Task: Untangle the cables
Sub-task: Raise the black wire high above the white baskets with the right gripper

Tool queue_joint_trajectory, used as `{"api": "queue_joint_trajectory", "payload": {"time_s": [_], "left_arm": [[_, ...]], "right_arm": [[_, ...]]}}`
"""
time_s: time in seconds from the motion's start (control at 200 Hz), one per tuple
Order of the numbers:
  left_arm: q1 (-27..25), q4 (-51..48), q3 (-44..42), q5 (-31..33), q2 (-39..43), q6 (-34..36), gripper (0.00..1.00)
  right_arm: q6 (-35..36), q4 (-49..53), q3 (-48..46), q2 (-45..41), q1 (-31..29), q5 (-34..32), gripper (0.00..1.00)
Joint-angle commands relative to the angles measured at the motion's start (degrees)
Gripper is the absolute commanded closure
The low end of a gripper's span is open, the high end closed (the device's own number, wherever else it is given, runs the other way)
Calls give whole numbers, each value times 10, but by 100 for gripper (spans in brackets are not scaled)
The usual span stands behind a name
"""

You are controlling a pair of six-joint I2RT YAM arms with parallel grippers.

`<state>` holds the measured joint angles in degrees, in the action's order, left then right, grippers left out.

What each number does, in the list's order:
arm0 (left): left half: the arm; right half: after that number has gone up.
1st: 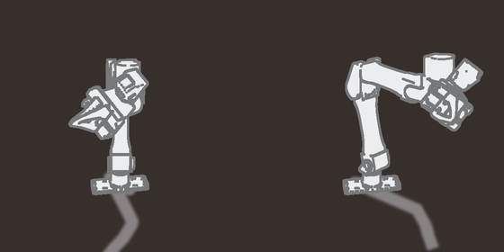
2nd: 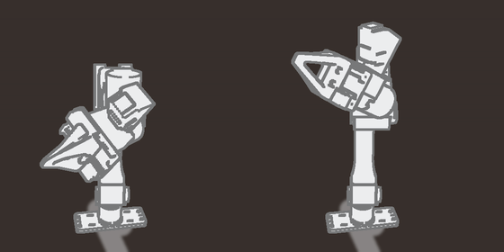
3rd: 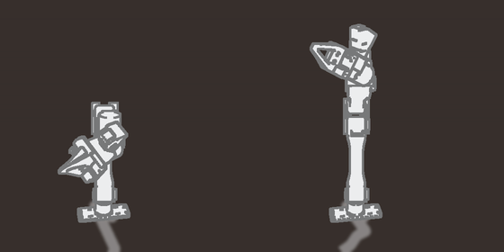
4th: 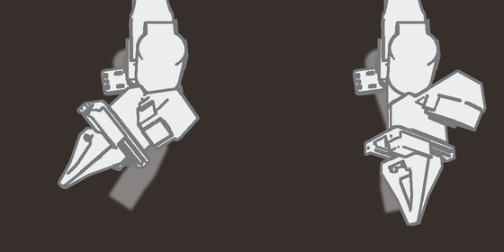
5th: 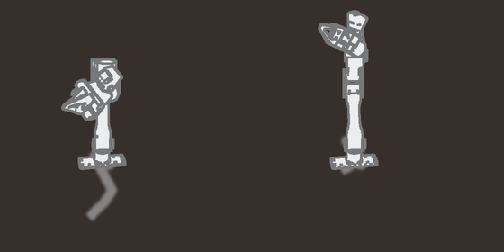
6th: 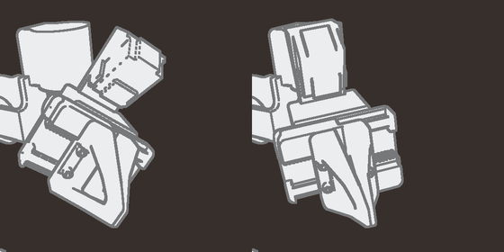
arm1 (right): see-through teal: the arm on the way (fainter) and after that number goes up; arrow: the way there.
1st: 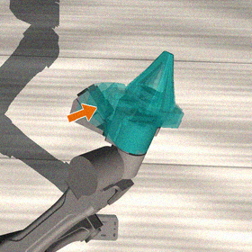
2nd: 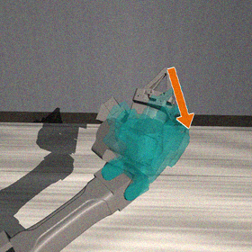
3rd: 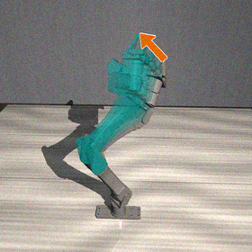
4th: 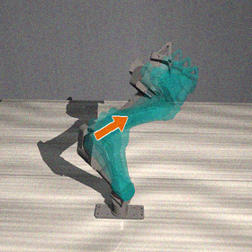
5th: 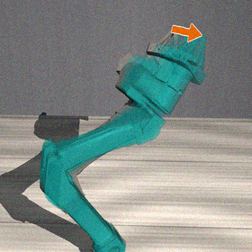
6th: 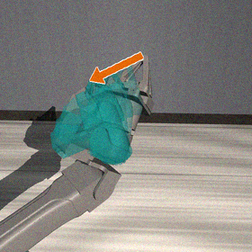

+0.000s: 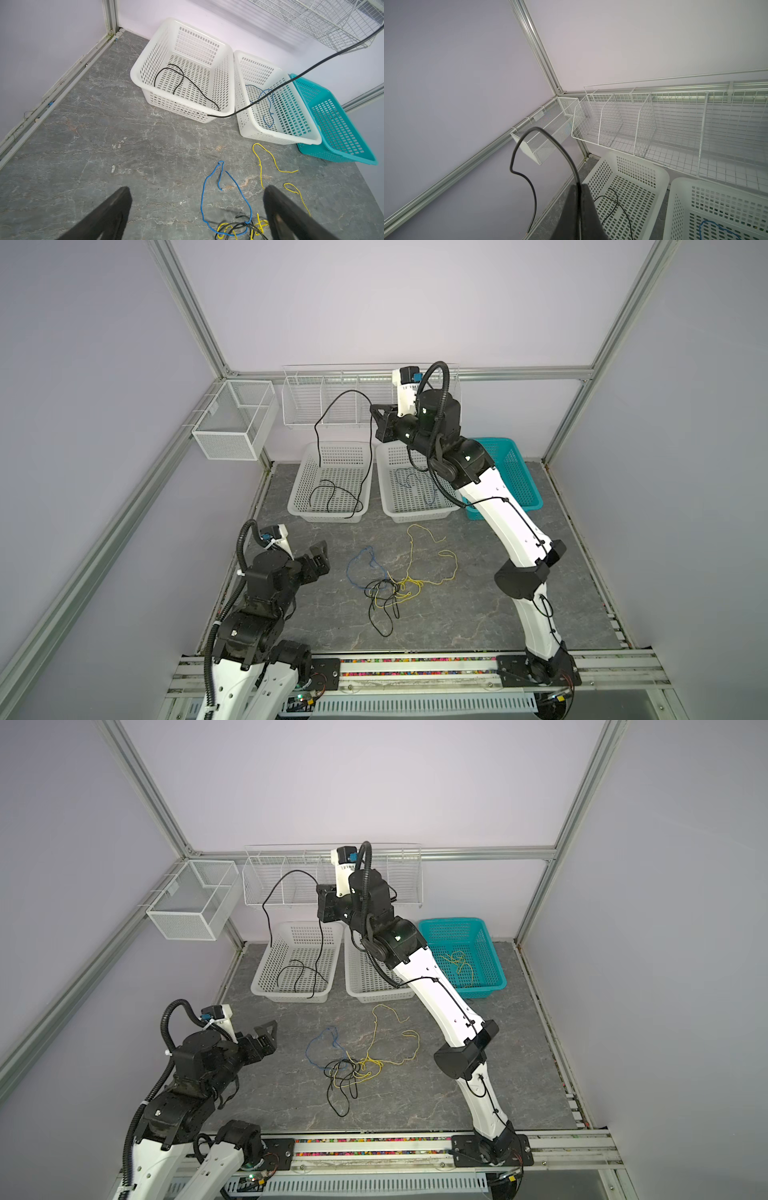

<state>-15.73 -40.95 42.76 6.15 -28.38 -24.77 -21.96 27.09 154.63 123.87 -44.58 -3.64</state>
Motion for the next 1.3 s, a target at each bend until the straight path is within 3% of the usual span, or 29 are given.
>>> {"api": "queue_joint_trajectory", "payload": {"time_s": [0.0,0.235,0.42,0.67,1.05,1.295], "left_arm": [[-2,5,-7,-2,6,8,0],[-2,6,-7,-4,4,9,0],[-2,7,-8,-6,4,8,0],[-2,7,-8,-8,3,9,0],[-2,9,-8,-9,1,9,0],[-2,9,-8,-8,-1,10,0]], "right_arm": [[-13,-29,-1,-23,8,6,94],[-47,-44,-5,-44,12,42,93],[-67,-68,-61,-81,9,70,93],[-93,-79,-19,-15,30,71,93],[-82,-107,19,93,40,14,93],[-53,-83,2,113,41,-58,93]]}}
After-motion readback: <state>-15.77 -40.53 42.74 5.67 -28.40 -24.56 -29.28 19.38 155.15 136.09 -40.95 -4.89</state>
